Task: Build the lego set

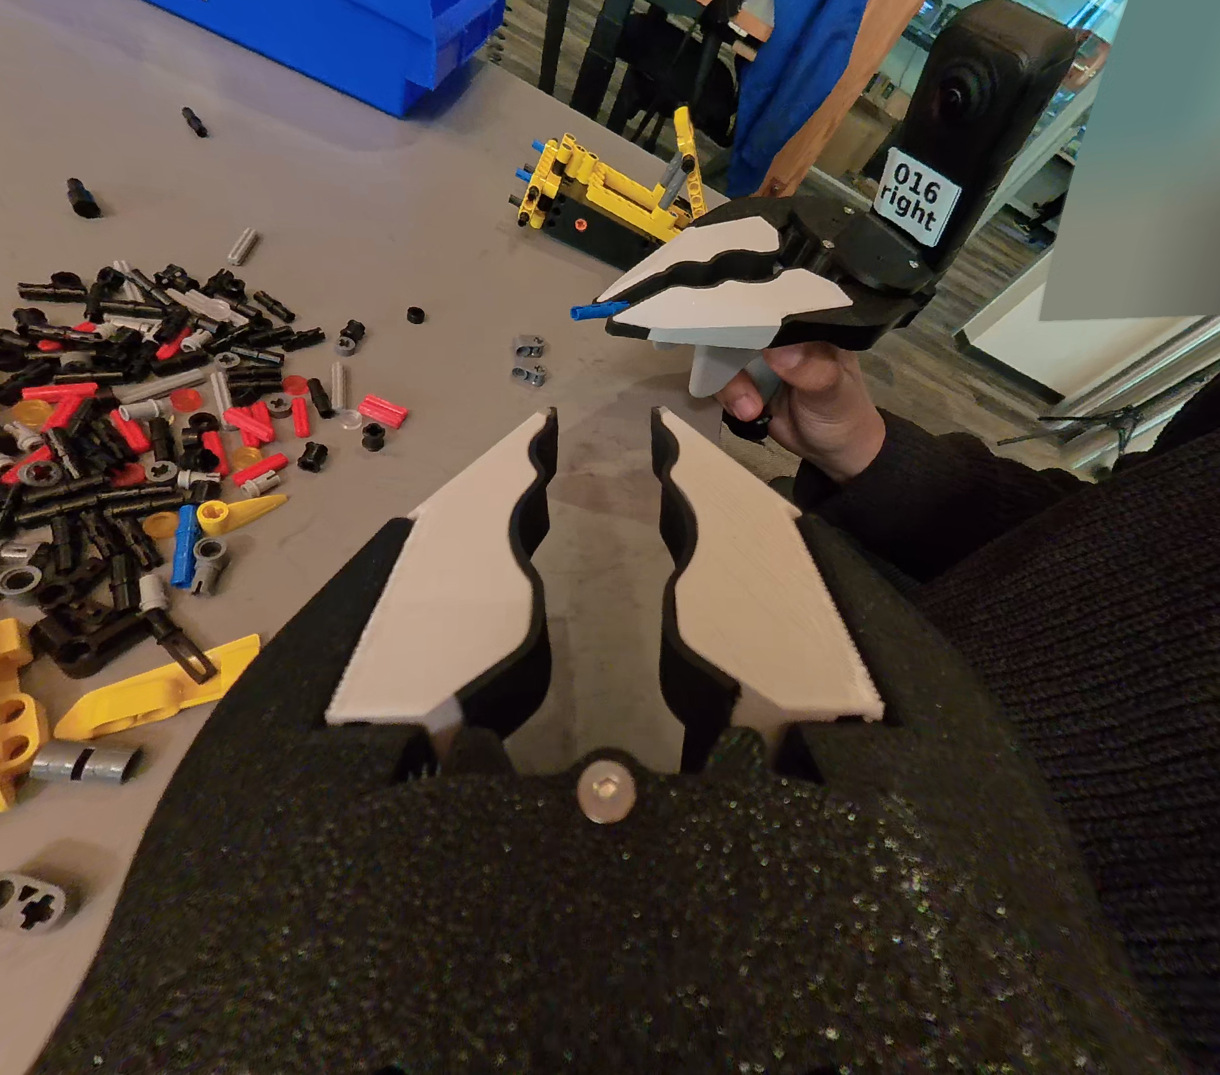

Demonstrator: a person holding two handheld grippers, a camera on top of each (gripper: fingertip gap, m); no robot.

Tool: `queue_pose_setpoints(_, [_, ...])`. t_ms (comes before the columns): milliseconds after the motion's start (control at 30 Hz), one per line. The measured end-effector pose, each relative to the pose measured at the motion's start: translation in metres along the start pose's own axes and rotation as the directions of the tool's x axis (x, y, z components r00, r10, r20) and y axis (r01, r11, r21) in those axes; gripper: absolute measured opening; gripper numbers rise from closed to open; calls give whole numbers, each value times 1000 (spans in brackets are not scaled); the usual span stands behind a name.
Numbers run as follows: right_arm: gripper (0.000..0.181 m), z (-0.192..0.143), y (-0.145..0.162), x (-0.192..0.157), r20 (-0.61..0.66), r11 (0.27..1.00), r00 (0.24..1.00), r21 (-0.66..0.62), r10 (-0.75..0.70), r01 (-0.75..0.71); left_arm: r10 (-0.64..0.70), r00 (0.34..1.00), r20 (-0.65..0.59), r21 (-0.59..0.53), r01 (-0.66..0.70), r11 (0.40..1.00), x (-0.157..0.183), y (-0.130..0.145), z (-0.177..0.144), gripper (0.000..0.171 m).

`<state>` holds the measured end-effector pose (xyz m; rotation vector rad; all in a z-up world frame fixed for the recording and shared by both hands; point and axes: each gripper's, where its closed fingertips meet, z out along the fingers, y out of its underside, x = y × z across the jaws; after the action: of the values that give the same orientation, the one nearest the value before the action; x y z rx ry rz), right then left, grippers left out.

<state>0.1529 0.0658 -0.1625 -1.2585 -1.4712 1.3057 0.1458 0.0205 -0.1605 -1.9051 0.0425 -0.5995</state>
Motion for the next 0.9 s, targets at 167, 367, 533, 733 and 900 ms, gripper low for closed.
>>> queue_pose_setpoints(167, [5, 0, 0, 0, 1, 1000, 1000, 2, -2, 2, 6, 1000, 0, -1, -6, 1000, 1, 0, 0, 28])
queue_pose_setpoints(367, [5, 0, 0, -1, -1, 1000, 1000, 2, -10, 10, 7, 1000, 2, 3, -7, 1000, 1, 0, 0, 28])
queue_pose_setpoints(533, [5, 0, 0, -1, 2, 1000, 1000, 0, -7, 7, -1, 998, 55, 18, 0, 1000, -8, -3, -3, 28])
queue_pose_setpoints(733, [5, 0, 0, -1, 5, 1000, 1000, -2, -8, 8, -87, 888, 451, 30, 83, 996, -90, -14, -48, 6])
queue_pose_setpoints(900, [5, 0, 0, -2, 7, 1000, 1000, 2, -13, 13, -27, 868, 495, -158, 121, 980, -113, 1, -46, 0])
